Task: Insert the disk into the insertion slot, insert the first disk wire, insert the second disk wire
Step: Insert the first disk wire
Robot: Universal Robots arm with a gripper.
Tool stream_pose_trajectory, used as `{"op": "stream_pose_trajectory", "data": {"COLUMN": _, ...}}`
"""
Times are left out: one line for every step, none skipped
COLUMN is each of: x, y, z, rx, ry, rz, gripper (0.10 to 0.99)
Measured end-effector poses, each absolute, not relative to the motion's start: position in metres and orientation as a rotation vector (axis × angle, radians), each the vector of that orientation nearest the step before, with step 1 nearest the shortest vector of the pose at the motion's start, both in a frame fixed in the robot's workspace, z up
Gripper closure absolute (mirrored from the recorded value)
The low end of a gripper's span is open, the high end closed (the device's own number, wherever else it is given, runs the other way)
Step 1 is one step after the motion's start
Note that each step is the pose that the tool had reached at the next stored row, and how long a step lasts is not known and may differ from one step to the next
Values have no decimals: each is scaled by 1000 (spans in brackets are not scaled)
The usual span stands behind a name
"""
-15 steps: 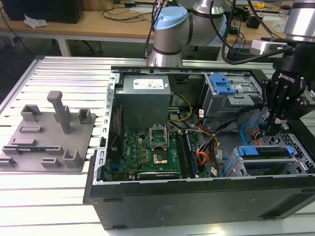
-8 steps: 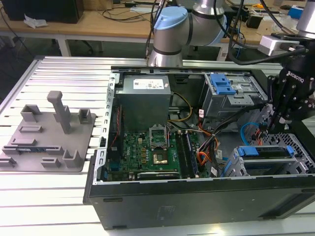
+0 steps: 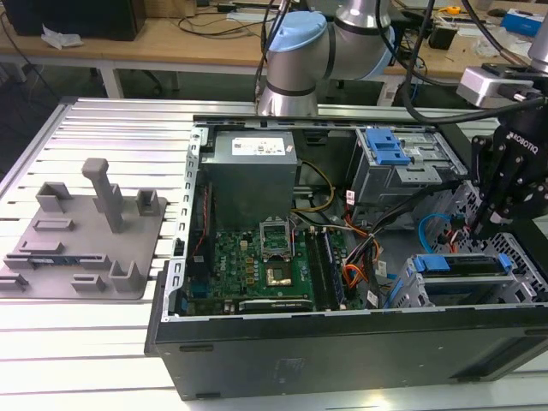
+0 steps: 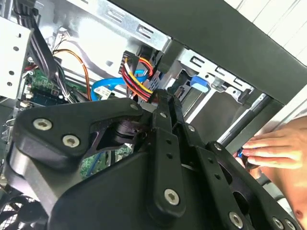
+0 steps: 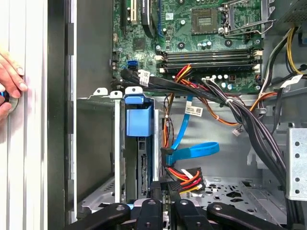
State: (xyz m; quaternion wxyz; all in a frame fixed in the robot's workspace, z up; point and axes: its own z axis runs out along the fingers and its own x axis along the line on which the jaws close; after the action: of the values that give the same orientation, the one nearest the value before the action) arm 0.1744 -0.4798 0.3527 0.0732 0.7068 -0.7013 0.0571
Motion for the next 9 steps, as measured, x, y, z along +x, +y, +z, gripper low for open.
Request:
{"op": "stream_pose_trajectory", "data": {"x": 174, "y": -480, "z": 353, "rx": 2113, "ry": -2115, "rz": 170, "gripper": 922}}
{"op": "stream_pose_trajectory", "data": {"x": 174, "y": -480, "z": 353, "rx": 2099, "ry": -2128, "rz": 169, "gripper": 922}}
{"op": "stream_pose_trajectory", "data": {"x": 174, "y": -480, "z": 353, "rx": 2078, "ry": -2147, "rz": 166, "gripper": 922}}
{"op": "stream_pose_trajectory", "data": {"x": 174, "y": -480, "z": 352, "rx": 2063, "ry": -2160, "rz": 165, "gripper": 922}}
{"op": "stream_pose_trajectory", "data": {"x": 174, "y": -480, "z": 352, "rx": 2060, "ry": -2163, "rz": 165, "gripper": 922}}
{"op": "stream_pose_trajectory", "data": {"x": 175, "y": -481, "z": 352, "rx": 2060, "ry": -2163, "rz": 164, "gripper": 922}}
{"op": "stream_pose_trajectory", "data": {"x": 175, "y": -483, "z": 352, "rx": 2060, "ry": -2163, "rz": 164, "gripper": 922}}
{"op": "stream_pose_trajectory", "data": {"x": 175, "y": -486, "z": 352, "rx": 2060, "ry": -2163, "rz": 165, "gripper": 922}}
{"op": "stream_pose_trajectory", "data": {"x": 175, "y": -490, "z": 352, "rx": 2060, "ry": -2163, "rz": 165, "gripper": 922}}
